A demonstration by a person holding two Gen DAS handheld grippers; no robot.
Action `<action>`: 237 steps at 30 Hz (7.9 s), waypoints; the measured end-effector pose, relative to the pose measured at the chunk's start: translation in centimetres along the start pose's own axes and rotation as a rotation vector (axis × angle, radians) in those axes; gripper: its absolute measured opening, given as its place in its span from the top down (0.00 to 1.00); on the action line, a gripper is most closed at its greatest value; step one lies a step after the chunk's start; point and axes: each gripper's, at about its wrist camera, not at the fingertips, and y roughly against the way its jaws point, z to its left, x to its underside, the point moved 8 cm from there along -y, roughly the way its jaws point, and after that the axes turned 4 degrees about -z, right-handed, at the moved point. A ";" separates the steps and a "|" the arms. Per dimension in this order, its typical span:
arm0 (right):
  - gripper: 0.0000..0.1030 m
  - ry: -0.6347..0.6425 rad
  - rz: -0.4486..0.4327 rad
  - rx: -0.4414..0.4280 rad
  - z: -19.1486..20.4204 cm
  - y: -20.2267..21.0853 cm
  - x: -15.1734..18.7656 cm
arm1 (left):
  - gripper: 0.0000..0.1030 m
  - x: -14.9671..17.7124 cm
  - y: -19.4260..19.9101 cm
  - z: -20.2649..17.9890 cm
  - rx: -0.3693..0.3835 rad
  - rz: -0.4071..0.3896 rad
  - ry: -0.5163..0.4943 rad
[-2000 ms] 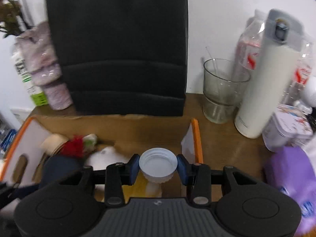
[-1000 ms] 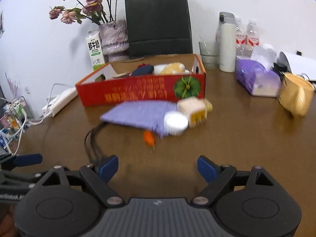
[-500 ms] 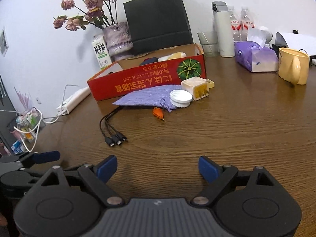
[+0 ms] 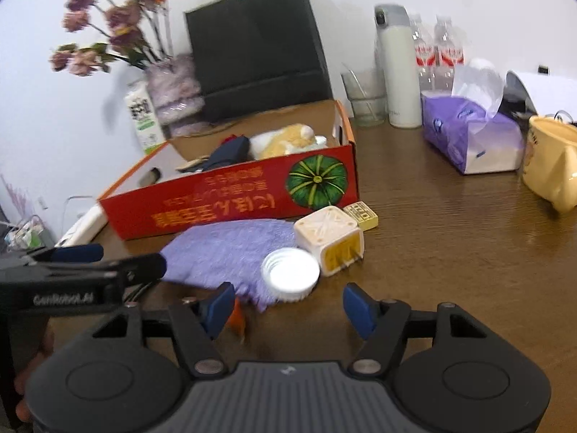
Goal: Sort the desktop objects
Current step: 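Grasp another white cap with the right gripper while the left grasps the purple sachet, then carry the cap and purple sachet into the box and release both, then grasp the small orange item with the right gripper while the left grasps a white cap, then carry the orange item and white cap into the box and release both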
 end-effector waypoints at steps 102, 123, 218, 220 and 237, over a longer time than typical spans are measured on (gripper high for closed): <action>0.25 0.156 0.003 -0.048 4.2 5.0 1.2 | 0.00 7.2 11.7 1.5 -0.102 -0.075 0.034; 0.25 0.091 -0.012 -0.115 3.8 8.4 7.0 | 0.10 9.6 12.5 1.9 -0.062 -0.065 0.027; 0.84 0.038 0.073 0.016 -2.0 -15.3 -19.9 | 0.52 -15.1 -12.3 10.8 -0.140 0.159 0.201; 0.80 0.047 0.074 0.033 -2.1 -17.1 -19.9 | 0.30 -15.2 -13.2 10.9 -0.152 0.153 0.174; 0.36 0.104 -0.065 0.000 0.4 -6.8 -13.0 | 0.00 -7.9 2.7 6.2 -0.073 -0.063 0.283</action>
